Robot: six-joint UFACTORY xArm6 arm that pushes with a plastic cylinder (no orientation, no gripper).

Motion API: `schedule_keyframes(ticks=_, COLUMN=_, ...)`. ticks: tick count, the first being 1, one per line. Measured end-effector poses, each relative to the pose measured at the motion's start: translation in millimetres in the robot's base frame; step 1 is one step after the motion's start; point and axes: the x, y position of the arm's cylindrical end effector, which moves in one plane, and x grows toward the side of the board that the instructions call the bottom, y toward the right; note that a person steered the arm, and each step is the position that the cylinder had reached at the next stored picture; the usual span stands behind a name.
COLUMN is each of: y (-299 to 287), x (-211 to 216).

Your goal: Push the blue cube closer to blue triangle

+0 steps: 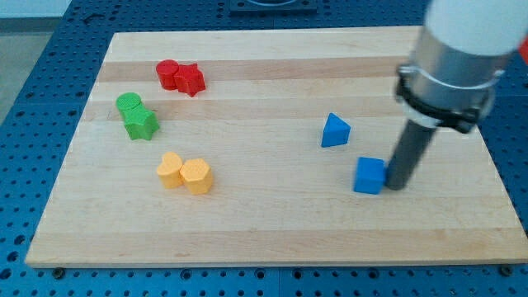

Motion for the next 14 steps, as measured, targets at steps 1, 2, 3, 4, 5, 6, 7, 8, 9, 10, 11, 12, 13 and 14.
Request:
schedule_keyframes(ticks=1, y=-40.7, x=-12.5)
schedule_keyframes(ticks=2, y=-41.5, x=3.8)
schedule_keyframes(ticks=3, y=-41.5, x=36.3)
schedule_keyframes(ticks=4, y=-68.8, x=49.6)
schedule_keyframes(ticks=5, y=-115.7, x=38.1)
schedule_keyframes(ticks=6, y=-119.4, x=13.5)
schedule_keyframes(ticks=7, y=-86.7, x=1.6)
schedule_keyframes(ticks=8, y=-62.1, x=1.6)
schedule_keyframes(ticks=9, y=-64.0, x=10.1)
schedule_keyframes(ticks=10, y=-60.8, x=24.9)
schedule_keyframes(ticks=11, y=-40.7, x=26.0)
schedule_keyframes(ticks=12, y=-37.4, x=22.1)
schedule_keyframes(ticks=13, y=-37.4, x=17.7)
schedule_keyframes(ticks=14, y=-37.4, x=13.1)
